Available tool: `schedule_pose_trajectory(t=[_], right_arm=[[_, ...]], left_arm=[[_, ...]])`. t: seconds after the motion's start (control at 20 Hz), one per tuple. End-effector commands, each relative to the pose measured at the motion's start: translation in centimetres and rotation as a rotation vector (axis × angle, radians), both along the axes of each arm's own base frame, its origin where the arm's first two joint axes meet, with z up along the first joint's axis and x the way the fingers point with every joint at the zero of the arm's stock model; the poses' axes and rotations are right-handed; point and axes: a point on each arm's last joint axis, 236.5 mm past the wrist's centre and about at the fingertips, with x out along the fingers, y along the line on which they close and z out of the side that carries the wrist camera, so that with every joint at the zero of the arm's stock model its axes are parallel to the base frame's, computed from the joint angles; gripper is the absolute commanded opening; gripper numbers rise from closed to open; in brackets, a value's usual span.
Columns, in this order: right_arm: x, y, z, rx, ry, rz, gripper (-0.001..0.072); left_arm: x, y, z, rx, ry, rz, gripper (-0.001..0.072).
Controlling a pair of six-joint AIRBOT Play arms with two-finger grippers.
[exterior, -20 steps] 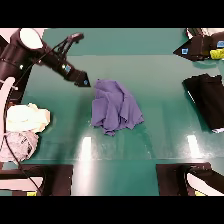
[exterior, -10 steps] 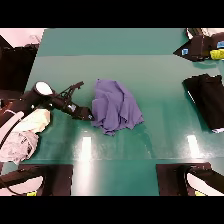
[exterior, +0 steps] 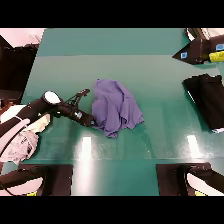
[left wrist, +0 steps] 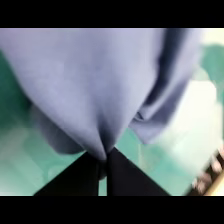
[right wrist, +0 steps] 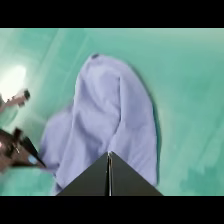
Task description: Fold the shirts.
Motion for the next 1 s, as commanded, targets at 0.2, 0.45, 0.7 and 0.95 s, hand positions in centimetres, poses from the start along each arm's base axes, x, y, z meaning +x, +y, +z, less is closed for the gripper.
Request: schedule_pose_trajectory(t=[0.2, 0.45, 0.7, 0.95], right_arm=[[-2.7, 0.1, -15.3, -0.05, 0.455, 0.055, 0.0449], [-2.8, 4.3, -27.7, 0.081, 0.602, 0.02, 0.0495], [-1.9, 11.7, -31.7, 0.221, 0.636, 0.058, 0.0491], [-0.8, 16.0, -33.4, 0.182, 0.605, 0.122, 0.0436]], left_arm=[[3.4, 7.0, 11.3, 0.1, -0.178, -0.12, 0.0026], [4.6, 7.5, 13.9, 0.119, -0.261, -0.096, 0.0027], [4.8, 7.5, 13.9, 0.122, -0.262, -0.082, 0.0027], [4.8, 7.5, 13.9, 0.122, -0.261, -0.081, 0.0027]])
